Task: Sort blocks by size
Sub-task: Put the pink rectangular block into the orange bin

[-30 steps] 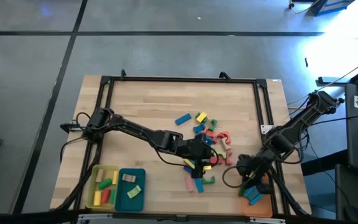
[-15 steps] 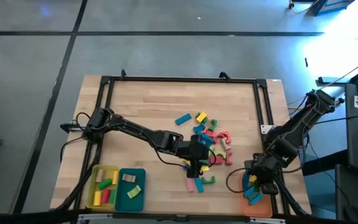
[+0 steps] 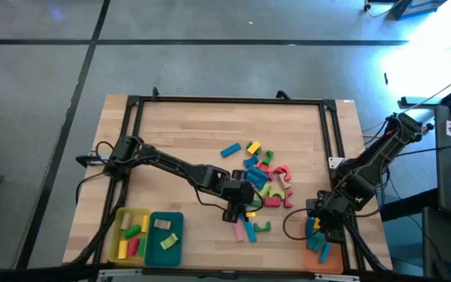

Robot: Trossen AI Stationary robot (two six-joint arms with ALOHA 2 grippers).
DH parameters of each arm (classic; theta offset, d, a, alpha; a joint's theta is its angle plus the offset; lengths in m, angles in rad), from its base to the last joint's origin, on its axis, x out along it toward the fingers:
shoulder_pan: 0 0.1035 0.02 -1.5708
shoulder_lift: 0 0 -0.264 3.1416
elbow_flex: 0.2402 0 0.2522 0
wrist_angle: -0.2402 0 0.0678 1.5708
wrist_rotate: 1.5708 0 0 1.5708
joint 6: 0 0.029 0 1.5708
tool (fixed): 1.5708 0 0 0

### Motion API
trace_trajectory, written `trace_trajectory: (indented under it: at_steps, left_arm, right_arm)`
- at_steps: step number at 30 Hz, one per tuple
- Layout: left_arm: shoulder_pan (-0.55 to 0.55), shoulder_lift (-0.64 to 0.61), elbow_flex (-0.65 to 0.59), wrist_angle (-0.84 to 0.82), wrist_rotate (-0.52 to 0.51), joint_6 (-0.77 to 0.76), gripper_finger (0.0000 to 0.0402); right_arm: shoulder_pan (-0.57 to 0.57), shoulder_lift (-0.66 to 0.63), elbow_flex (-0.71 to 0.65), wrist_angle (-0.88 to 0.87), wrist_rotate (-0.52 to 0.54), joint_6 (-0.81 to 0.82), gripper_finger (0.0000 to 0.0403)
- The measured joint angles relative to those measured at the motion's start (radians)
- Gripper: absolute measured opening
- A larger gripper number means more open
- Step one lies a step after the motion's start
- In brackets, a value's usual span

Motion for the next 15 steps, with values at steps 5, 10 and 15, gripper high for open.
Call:
trace_trajectory:
  at_steps: [5,10,15]
  left_arm:
    - [-0.025,0.0,-0.075,0.044,0.039,0.0,0.0162]
    - [-0.073,0.014,-0.092,0.12,0.1,0.128,0.0162]
    - [-0.115,0.057,-0.093,0.182,0.129,0.319,0.0162]
  right_arm:
    - [0.0,0.0,0.0,0.001,0.014,0.0,0.0127]
    - [0.0,0.0,0.0,0.001,0.015,0.0,0.0127]
    - [0.0,0.0,0.0,0.005,0.025,-0.001,0.0127]
